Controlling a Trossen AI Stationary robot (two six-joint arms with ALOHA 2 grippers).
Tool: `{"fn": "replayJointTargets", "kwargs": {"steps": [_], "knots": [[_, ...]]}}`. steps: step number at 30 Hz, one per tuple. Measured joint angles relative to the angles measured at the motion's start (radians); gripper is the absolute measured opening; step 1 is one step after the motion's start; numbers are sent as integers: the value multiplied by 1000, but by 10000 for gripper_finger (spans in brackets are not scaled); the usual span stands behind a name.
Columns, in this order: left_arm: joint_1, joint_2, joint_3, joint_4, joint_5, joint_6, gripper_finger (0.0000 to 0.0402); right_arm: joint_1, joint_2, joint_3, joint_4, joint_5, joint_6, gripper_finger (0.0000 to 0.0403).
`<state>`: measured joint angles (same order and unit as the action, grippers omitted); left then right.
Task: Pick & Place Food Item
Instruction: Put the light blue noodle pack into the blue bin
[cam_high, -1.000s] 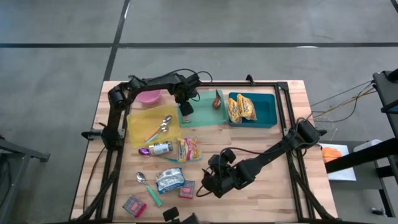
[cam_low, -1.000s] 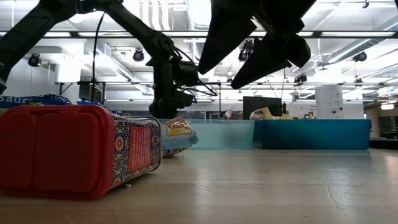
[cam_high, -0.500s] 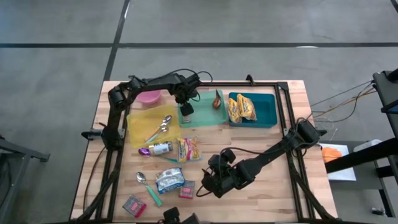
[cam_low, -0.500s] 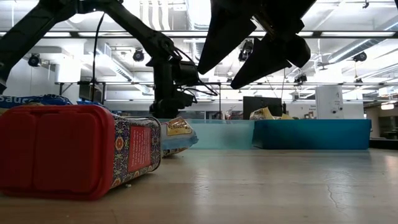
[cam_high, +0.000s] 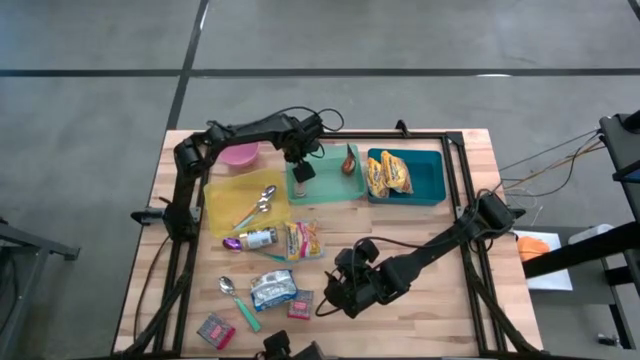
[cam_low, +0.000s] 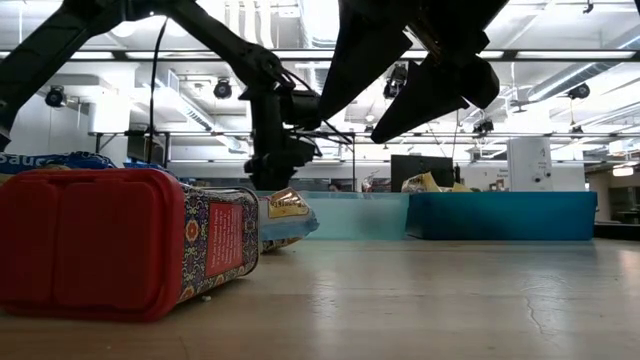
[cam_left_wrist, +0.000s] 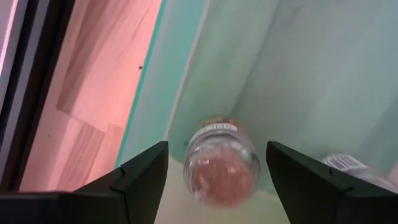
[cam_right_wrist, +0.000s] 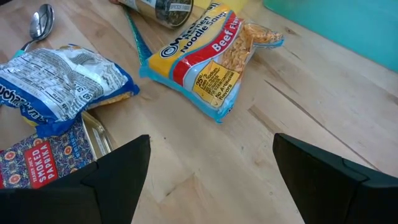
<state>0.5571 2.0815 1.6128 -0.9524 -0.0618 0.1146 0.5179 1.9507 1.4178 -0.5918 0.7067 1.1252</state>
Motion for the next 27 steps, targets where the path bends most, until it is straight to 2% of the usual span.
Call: {"fn": "replayJointTargets", "kwargs": {"steps": [11, 19, 27], "knots": [[-1, -24, 12, -73, -39, -6, 280, 1, 0, 0, 0, 0, -3, 336], [-19, -131, 12, -106, -44, -48, 280, 1, 0, 0, -2, 0, -7, 336], [-102, -281, 5, -192, -42, -73, 280, 5, 0, -16, -1, 0, 77, 336]]}}
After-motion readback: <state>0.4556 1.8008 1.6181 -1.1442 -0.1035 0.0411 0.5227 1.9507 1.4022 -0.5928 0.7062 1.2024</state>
